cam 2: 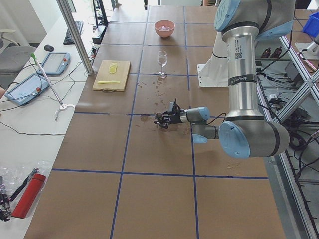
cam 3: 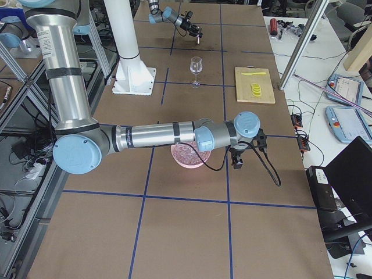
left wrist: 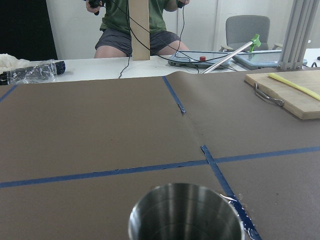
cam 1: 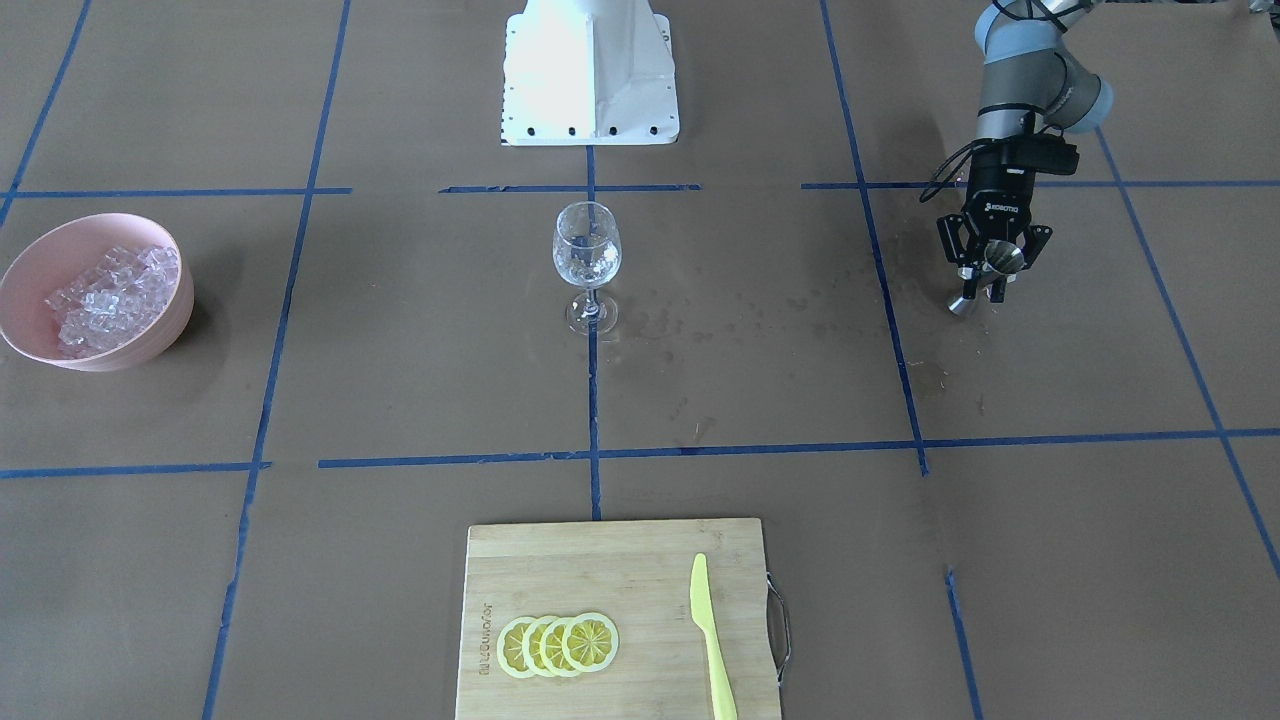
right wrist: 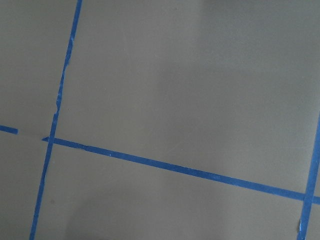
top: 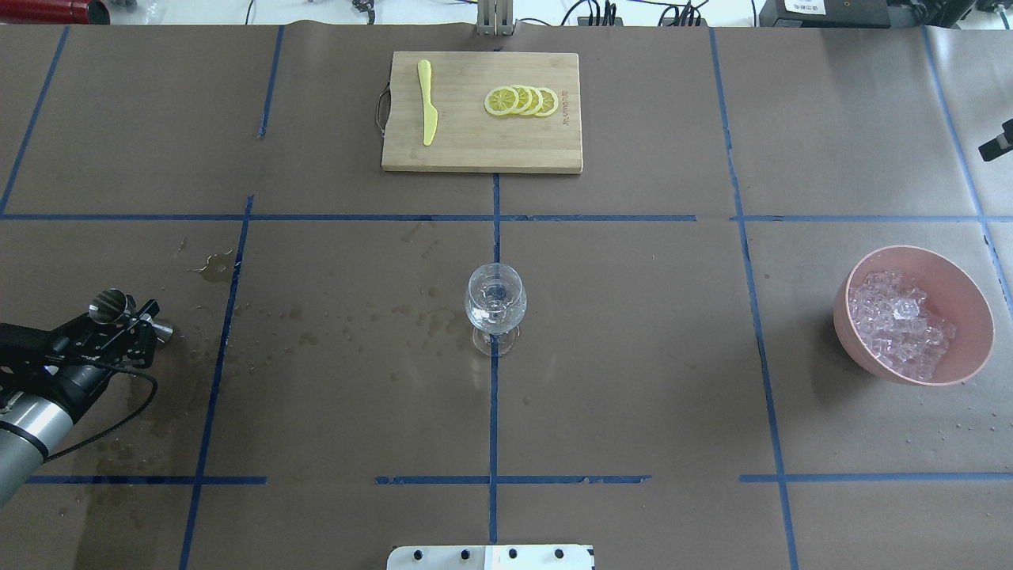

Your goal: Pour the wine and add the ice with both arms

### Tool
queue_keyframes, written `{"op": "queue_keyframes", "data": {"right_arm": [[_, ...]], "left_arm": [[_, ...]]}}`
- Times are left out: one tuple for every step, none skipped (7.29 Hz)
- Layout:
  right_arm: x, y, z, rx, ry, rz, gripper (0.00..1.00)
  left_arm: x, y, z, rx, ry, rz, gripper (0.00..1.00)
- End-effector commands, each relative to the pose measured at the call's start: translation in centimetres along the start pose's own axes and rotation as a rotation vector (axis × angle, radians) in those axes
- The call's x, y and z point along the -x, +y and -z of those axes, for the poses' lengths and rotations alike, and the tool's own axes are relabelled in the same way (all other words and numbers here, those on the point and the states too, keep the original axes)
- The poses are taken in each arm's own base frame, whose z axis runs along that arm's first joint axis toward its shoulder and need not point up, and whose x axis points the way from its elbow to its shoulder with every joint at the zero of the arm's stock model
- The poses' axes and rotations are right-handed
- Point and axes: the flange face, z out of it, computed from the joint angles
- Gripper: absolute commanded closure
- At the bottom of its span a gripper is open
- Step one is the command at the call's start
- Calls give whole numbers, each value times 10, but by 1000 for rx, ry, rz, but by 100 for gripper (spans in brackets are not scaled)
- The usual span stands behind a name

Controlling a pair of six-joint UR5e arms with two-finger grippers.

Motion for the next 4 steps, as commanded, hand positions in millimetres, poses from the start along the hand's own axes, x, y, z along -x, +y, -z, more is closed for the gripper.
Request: {"op": "queue_keyframes", "data": {"right_arm": [[-1,1,1,-2,0,-1,0],[0,1,0,0,0,-2,0],[-1,2,0,0,0,-2,0],[-1,2,0,0,0,-2,0]], "left_arm": [[1,4,0,10,1,-7,56],[0,5,0,13,3,-9,51],[0,6,0,20,8,-9,35],[-3,6,2,41,26,-10,18]]}}
